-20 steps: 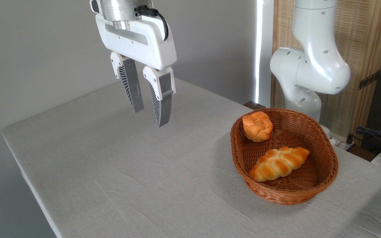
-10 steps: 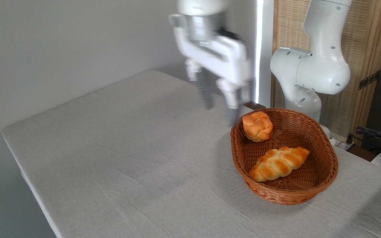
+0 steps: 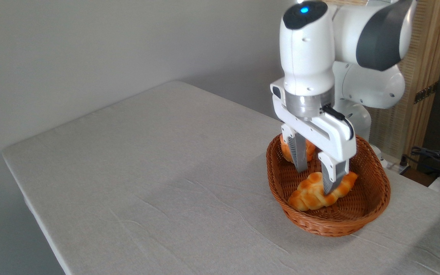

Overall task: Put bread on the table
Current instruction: 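Move the open gripper over the braided bread in the basket, then lower the gripper and close it around the braided bread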

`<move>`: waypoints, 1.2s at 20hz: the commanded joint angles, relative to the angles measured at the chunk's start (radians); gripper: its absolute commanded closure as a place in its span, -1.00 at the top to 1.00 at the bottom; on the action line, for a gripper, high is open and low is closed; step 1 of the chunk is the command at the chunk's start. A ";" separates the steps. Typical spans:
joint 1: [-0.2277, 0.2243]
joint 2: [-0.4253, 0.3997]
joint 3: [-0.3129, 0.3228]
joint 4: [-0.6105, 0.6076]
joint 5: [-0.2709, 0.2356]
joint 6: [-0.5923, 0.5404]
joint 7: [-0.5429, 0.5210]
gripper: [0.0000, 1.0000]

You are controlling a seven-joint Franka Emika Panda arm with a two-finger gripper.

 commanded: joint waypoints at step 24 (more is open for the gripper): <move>-0.012 0.011 0.017 0.004 0.046 0.041 0.044 1.00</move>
